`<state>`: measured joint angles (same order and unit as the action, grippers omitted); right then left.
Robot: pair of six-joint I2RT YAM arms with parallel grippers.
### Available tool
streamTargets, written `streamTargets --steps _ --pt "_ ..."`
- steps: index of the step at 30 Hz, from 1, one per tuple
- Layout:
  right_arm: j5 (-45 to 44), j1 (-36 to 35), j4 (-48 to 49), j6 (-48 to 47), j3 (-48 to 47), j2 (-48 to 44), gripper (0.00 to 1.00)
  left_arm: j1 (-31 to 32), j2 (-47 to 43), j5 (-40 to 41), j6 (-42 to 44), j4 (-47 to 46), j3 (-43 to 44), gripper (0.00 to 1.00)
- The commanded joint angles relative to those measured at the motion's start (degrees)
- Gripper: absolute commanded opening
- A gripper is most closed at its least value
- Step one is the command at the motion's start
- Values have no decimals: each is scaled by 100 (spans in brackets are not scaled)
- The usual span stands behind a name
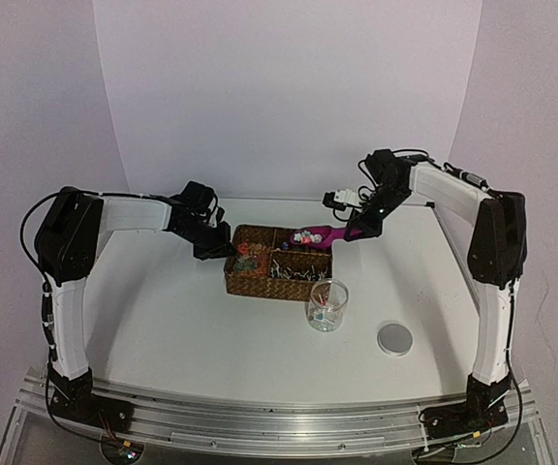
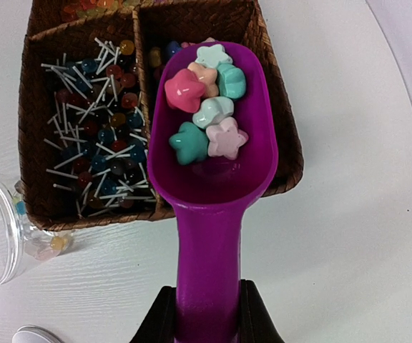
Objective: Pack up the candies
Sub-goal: Scoop the fake candies from the storage box.
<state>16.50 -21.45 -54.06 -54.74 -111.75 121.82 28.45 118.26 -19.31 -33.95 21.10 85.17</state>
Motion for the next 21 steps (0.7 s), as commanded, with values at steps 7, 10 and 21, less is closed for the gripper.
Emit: streamTargets --steps 7,10,21 --pt "736 130 170 126 166 -598 0 12 16 -105 -76 473 -6 0" --pt "896 156 216 121 207 -723 0 12 4 -100 -78 471 -17 0" --pt "1115 160 125 -128 925 -1955 0 12 -4 -101 -99 456 -43 0"
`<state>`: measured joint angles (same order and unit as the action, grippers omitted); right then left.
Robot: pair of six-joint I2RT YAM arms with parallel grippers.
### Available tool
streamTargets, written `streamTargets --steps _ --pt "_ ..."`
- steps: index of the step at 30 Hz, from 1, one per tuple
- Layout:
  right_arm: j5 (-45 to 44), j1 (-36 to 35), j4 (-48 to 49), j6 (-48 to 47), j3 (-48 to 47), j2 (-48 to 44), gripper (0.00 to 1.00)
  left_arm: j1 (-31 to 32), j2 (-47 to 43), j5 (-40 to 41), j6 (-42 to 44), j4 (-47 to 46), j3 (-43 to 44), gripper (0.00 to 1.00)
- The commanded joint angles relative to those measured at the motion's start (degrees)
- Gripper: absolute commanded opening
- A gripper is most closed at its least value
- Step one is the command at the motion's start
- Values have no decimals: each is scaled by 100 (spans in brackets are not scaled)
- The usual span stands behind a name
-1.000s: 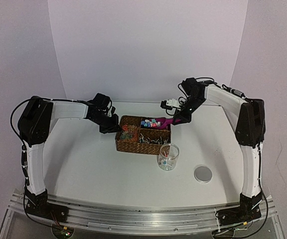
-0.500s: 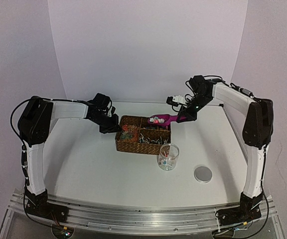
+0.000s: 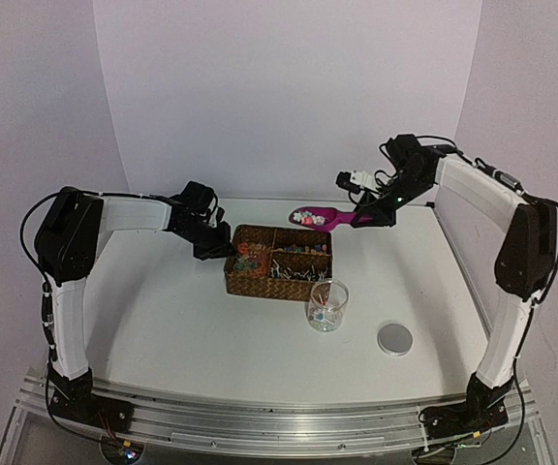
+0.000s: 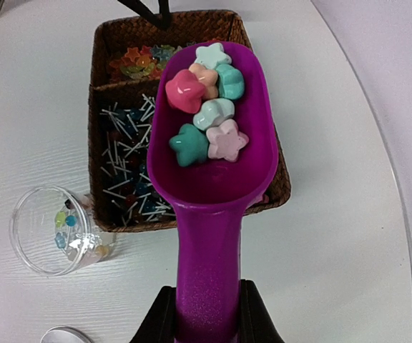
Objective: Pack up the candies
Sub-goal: Scoop the fake candies from the storage box, then place the fake candies in the packing bottle.
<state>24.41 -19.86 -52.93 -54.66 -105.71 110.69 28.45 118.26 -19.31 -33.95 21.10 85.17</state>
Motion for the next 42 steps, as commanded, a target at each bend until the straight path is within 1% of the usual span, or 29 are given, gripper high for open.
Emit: streamTargets --steps 1,6,11,17,24,28,32,36,42 --pt "289 0 -60 -202 446 -975 0 11 -4 -107 -102 452 -51 0" --pt "269 0 -509 -531 1116 -1737 0 16 -4 -135 -137 432 -83 0" --pt "282 0 -763 -597 1762 -2443 0 13 -4 -156 -163 421 -100 0" --pt "-196 1 -1055 -783 2433 -2961 0 12 -8 -171 -183 407 -132 0" --pt "-483 -1 -1224 -1076 2725 -3064 0 14 -37 -172 -205 386 -167 0" --pt "-626 -1 -1245 -1113 2653 -2900 0 12 -46 -167 -203 382 -168 0" --pt "-1079 -1 -1325 -1305 2632 -2786 0 12 -48 -163 -195 377 -154 0" --pt "-1130 -50 -1363 -1429 2440 -2660 0 8 -23 -161 -190 378 -148 0" --pt "-1468 -209 -1383 -1501 2282 -2467 0 -10 -6 -179 -199 377 -152 0"
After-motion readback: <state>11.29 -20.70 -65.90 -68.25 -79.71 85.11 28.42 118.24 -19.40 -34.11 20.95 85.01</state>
